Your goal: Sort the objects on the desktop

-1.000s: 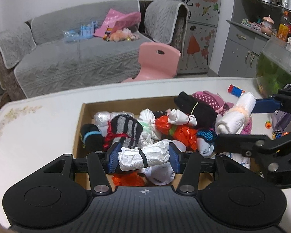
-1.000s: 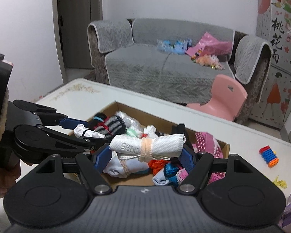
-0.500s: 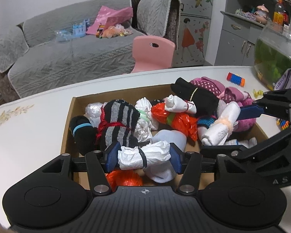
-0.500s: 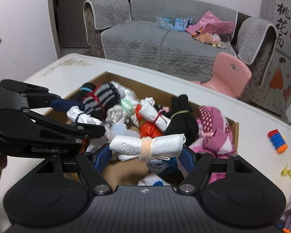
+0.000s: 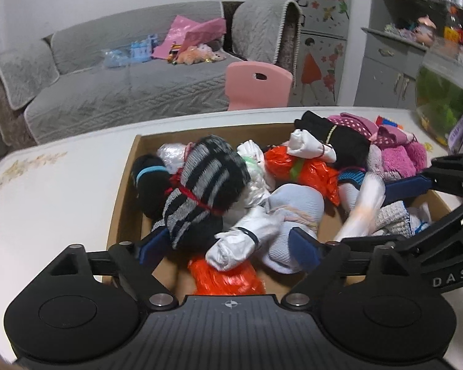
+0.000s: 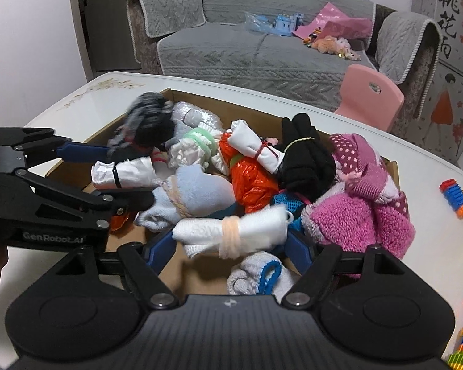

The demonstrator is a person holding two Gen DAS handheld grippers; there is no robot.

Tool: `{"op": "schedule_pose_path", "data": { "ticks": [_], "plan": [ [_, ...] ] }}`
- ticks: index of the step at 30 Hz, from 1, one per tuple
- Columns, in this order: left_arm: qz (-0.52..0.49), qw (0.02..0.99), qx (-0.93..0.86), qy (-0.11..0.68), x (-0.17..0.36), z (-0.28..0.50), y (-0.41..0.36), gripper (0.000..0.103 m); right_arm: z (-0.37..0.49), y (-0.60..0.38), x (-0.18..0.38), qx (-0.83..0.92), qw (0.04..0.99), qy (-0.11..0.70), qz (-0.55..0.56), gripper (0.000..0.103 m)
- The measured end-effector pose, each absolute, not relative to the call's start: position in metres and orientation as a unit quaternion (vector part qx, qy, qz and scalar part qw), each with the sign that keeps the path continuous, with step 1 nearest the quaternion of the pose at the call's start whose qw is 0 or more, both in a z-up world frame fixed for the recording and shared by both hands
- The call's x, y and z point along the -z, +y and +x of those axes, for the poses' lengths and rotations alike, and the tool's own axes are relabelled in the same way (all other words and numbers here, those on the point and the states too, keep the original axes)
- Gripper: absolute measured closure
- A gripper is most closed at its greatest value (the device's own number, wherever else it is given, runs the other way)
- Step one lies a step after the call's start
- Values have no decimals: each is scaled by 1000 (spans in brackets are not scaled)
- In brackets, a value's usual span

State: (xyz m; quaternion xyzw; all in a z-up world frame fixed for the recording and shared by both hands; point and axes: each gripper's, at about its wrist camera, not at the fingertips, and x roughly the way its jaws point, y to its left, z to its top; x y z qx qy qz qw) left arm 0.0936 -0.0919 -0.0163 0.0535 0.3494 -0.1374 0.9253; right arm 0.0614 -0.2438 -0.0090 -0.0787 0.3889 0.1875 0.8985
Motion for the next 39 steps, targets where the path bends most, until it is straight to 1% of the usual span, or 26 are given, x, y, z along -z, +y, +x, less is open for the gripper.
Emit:
{"op": "schedule_pose_path", "data": {
  "ticks": [2, 4, 5, 8, 10, 13, 19, 22, 26, 29, 39],
  "plan": [
    [55, 925, 133, 351, 17, 92, -90, 10, 60, -243, 10, -185, 899, 388, -80, 19],
    [62, 927, 125, 349, 16, 89, -90, 5, 59, -242, 11, -186, 899, 388, -82, 18],
    [64, 927, 123, 349, 16, 87, -89, 0, 57, -242, 11, -187, 899, 388, -82, 16],
    [63, 927, 124, 349, 12, 82, -86, 0, 53, -244, 7, -189, 901, 384, -74, 5],
    [68, 929, 121, 343, 7, 75, -86, 0, 49, -246, 3, -187, 904, 377, -72, 1],
    [75, 932, 115, 336, -3, 67, -86, 0, 45, -249, -6, -184, 909, 369, -66, 0],
    [57, 938, 113, 324, -32, 45, -82, 0, 35, -258, -29, -174, 916, 360, -45, 0],
    [52, 942, 103, 314, -49, 27, -82, 0, 24, -267, -41, -171, 920, 352, -22, 0],
    [21, 950, 116, 290, -72, 1, -78, 0, -1, -281, -56, -178, 923, 339, 30, 0],
    [19, 953, 113, 279, -85, -17, -79, 0, -23, -288, -65, -168, 931, 323, 45, 0],
    [31, 956, 105, 271, -98, -59, -87, 0, -56, -304, -80, -130, 939, 314, 59, 0]
  ]
}}
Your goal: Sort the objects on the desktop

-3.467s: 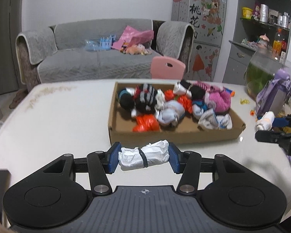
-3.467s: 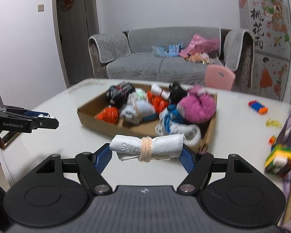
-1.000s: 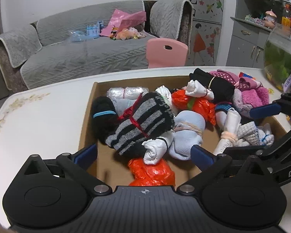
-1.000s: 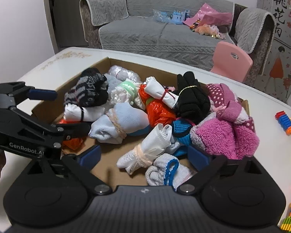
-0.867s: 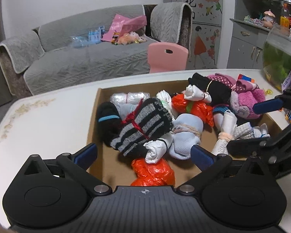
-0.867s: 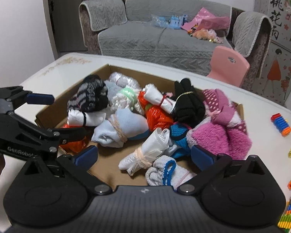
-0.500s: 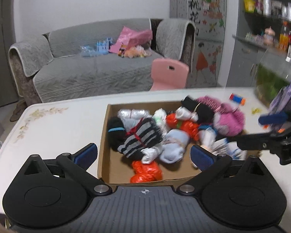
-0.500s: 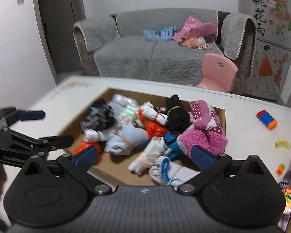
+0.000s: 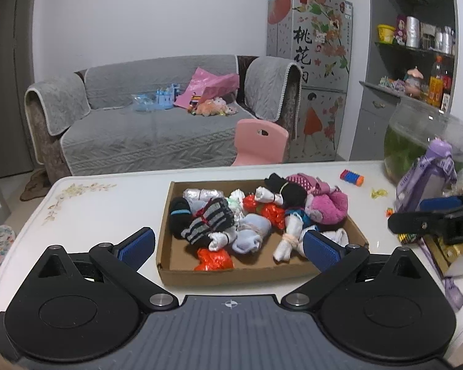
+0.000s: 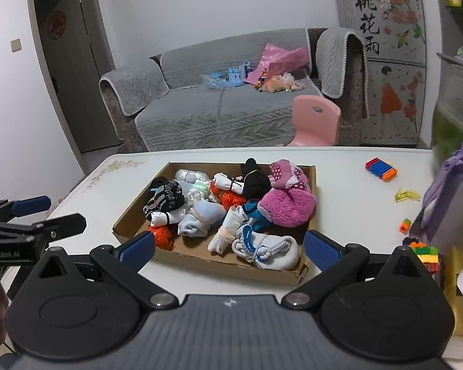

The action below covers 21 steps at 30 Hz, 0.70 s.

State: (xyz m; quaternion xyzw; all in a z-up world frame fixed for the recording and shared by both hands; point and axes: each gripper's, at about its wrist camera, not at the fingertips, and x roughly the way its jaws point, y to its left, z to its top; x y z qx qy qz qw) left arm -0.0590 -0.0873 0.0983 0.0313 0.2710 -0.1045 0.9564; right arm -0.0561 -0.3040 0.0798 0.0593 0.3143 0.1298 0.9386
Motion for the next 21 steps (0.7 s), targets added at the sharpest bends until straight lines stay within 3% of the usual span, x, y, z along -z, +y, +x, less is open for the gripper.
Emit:
{"op": "schedule_pose_path", "data": {
  "ticks": [14, 21],
  "plan": [
    [118, 955, 71, 262, -106, -85, -111, 0, -83, -301, -98, -117, 954, 273, 49, 0],
    [94, 965, 42, 243, -115, -96, -101, 0, -88, -291, -98, -117, 954, 275, 32, 0]
  ]
}}
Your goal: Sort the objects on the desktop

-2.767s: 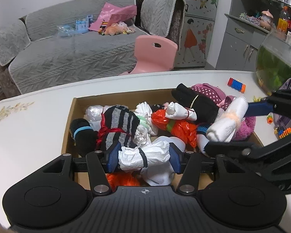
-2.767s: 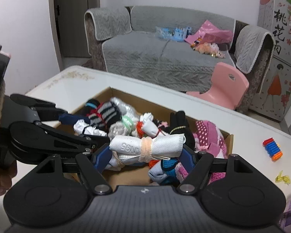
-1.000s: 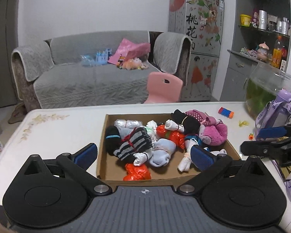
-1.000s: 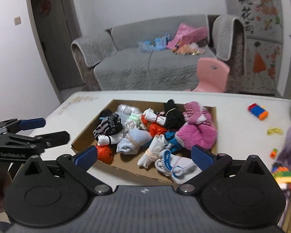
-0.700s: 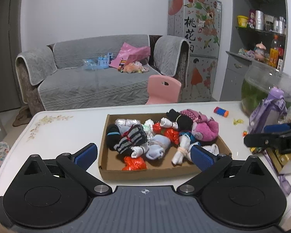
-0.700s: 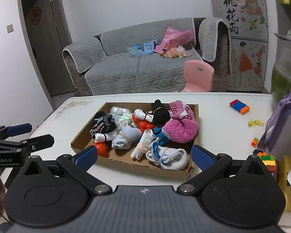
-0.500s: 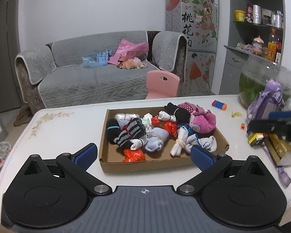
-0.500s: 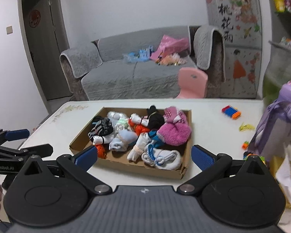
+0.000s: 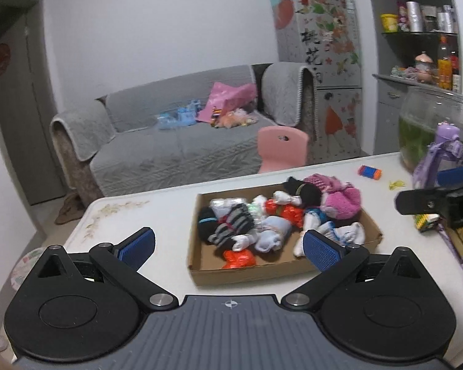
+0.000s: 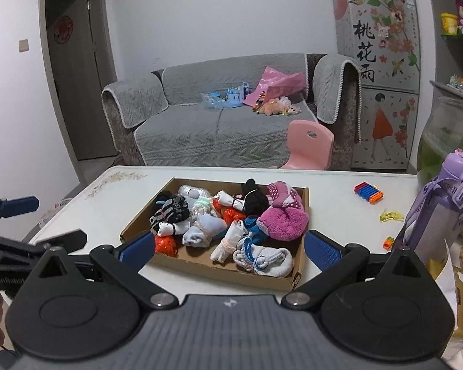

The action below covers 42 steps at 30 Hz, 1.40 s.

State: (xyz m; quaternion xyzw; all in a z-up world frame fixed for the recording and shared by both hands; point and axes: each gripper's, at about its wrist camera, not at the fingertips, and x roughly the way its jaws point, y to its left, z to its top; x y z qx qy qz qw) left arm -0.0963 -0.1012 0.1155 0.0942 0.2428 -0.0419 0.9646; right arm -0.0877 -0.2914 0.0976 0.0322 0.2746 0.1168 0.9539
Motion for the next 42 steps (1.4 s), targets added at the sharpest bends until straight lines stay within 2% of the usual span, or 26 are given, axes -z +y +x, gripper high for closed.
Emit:
{"op": "schedule_pose_path", "data": {
  "ticks": [3, 11, 42],
  "plan": [
    [104, 963, 34, 244, -114, -98, -99, 0, -88, -288, -97, -122, 952, 277, 32, 0],
    [33, 958, 109, 264, -110, -96, -83, 0, -90, -275, -98, -129, 951, 281, 17, 0],
    [36, 962, 89, 257, -112, -96, -76, 0, -86, -253, -100, -135, 947, 291, 5, 0]
  ]
}}
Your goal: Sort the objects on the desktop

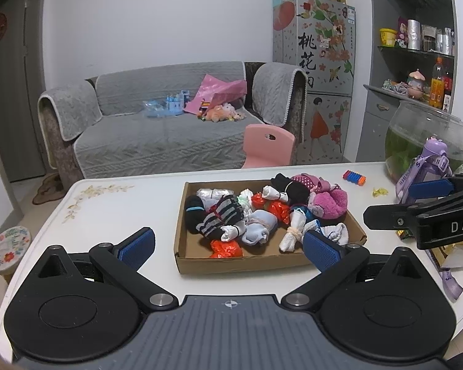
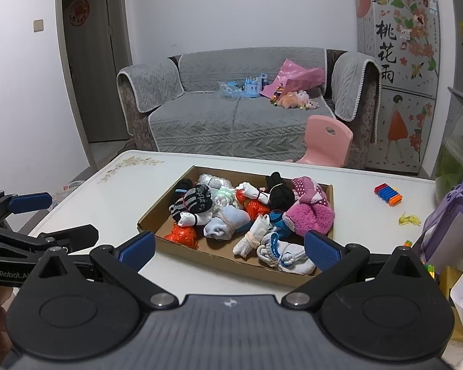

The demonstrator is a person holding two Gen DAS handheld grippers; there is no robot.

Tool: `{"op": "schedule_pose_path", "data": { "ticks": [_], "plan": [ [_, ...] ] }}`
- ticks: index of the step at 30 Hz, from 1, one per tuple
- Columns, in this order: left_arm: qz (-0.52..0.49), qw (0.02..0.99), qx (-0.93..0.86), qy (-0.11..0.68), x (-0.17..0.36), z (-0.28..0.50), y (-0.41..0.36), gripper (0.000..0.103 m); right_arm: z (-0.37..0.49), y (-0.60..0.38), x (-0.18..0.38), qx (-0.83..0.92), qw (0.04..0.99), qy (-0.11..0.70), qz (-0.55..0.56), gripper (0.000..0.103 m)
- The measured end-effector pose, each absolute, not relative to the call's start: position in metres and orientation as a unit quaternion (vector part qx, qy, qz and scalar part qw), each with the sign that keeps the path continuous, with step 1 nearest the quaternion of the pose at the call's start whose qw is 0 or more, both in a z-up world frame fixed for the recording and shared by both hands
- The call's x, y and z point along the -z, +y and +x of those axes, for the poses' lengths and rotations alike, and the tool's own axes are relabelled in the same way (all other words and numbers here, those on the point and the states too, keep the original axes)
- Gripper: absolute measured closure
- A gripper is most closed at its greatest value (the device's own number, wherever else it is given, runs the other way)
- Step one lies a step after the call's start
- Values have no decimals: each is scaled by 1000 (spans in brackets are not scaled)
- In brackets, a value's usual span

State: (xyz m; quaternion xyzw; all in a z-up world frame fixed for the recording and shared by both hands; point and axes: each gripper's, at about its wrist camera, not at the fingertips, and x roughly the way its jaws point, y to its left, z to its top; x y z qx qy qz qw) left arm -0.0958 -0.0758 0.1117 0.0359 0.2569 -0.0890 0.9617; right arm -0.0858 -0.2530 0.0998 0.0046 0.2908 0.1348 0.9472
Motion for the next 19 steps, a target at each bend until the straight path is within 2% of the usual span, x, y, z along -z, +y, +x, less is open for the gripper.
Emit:
{"op": "schedule_pose_path", "data": {
  "ticks": [19],
  "plan": [
    [47, 963, 79, 252, -113, -100, -75, 0, -85, -248, -97, -137, 946, 293, 3, 0]
  ]
}}
